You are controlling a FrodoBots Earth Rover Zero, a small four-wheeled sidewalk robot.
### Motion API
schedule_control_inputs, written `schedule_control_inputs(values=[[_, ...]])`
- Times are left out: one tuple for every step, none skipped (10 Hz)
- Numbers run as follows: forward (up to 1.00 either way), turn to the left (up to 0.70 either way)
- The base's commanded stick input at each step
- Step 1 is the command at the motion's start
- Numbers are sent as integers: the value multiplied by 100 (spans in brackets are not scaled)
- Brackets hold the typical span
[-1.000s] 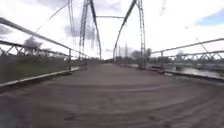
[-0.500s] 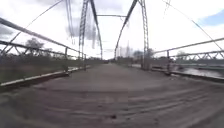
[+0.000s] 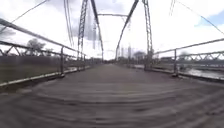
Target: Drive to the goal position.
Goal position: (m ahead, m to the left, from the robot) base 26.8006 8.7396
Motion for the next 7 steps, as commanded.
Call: schedule_control_inputs(values=[[100, 0], [100, 0], [100, 0], [100, 0], [100, 0], [100, 0], [100, 0]])
